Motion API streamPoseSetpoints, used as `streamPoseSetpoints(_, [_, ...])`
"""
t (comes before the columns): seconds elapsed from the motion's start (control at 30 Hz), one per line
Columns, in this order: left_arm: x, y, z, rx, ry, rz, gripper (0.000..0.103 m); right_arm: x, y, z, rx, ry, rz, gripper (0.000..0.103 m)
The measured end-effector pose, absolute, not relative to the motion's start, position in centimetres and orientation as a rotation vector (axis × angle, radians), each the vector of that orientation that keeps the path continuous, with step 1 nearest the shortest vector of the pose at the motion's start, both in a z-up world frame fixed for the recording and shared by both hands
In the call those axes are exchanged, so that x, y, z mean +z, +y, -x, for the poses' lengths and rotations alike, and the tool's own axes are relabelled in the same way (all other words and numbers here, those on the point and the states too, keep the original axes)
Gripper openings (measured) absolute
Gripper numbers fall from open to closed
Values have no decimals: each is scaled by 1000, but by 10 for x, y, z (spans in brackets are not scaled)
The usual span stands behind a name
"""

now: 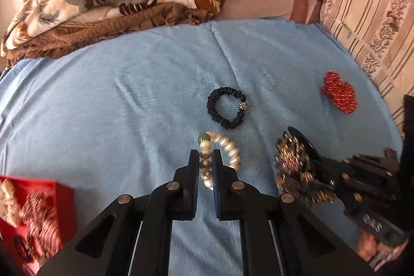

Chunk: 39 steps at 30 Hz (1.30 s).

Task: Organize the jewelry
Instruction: 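Grasp the pearl bracelet with left tool while right tool grasps jeweled claw clip, then carry the pearl bracelet with left tool while right tool carries claw clip over tray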

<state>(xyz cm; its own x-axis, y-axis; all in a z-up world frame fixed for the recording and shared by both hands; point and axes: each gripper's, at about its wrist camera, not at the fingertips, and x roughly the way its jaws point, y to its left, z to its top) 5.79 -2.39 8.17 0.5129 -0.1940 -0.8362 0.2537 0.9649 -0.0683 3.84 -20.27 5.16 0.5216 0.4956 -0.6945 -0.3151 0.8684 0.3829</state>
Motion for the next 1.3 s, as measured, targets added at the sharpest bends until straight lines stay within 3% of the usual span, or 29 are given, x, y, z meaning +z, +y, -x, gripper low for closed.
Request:
streamPoseSetpoints(0.53, [162, 68, 61, -191, 884, 57, 9, 56, -181, 36, 470, 884, -383, 7])
streamPoseSetpoints(0.97, [156, 216, 126, 63, 881, 209, 9, 88, -112, 88, 562, 906, -320, 7])
streamPoseSetpoints(1.3, [148, 287, 131, 113, 856, 304, 9, 114, -17, 83, 695, 940, -190, 7])
